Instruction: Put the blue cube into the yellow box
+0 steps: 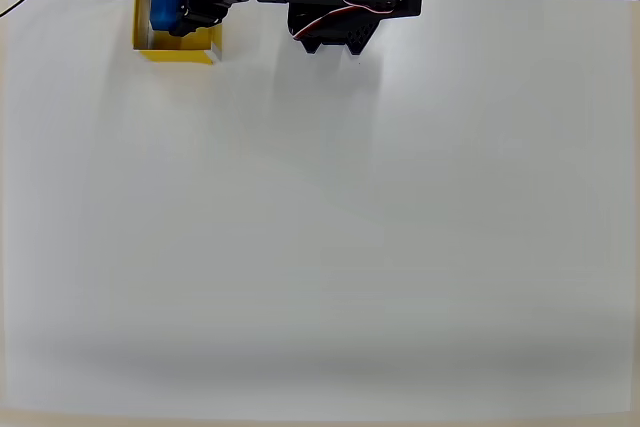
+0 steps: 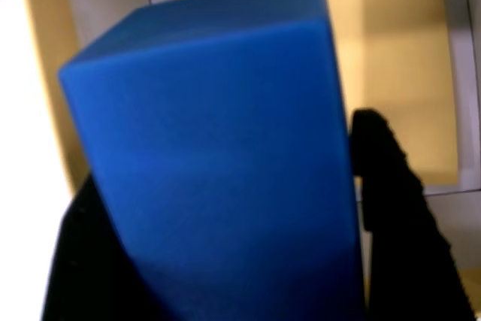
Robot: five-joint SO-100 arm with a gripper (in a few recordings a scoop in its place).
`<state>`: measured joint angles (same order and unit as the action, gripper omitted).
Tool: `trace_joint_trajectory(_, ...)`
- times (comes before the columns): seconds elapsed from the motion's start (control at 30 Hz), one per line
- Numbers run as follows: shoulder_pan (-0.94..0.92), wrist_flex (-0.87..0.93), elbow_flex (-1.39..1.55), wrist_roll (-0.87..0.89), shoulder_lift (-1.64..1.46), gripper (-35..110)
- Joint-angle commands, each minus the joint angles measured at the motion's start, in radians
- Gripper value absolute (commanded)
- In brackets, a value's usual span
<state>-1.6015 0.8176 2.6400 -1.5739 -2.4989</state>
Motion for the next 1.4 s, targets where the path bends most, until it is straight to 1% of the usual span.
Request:
trace_joint_trajectory(0.0, -0.031, -0.046, 0.017, -0.003, -0.055, 16)
trace_joint_trajectory(0.2, -0.034, -0.101, 0.086, 0.015, -0.075, 24)
trace_joint_trajectory(0.27, -0.034, -0.08, 0.087, 0.011, -0.094, 28)
trace_joint_trajectory(0.43, -0.04, -0.015, 0.061, -0.041, -0.161, 33)
trace_joint_trajectory(0.63, -0.031, 0.176, -0.155, -0.12, -0.199, 33)
trace_joint_trajectory(0.73, 0.02, 0.302, -0.279, -0.143, -0.236, 29)
trace_joint_trajectory(0.87, 0.172, 0.476, -0.368, -0.132, -0.311, 24)
trace_joint_trajectory(1.07, 0.495, 0.569, -0.334, -0.141, -0.391, 12)
trace_joint_trajectory(1.1, 0.561, 0.6, -0.327, -0.167, -0.399, 10)
trace_joint_trajectory(1.37, 1.014, 0.561, -0.141, -0.158, -0.523, 3)
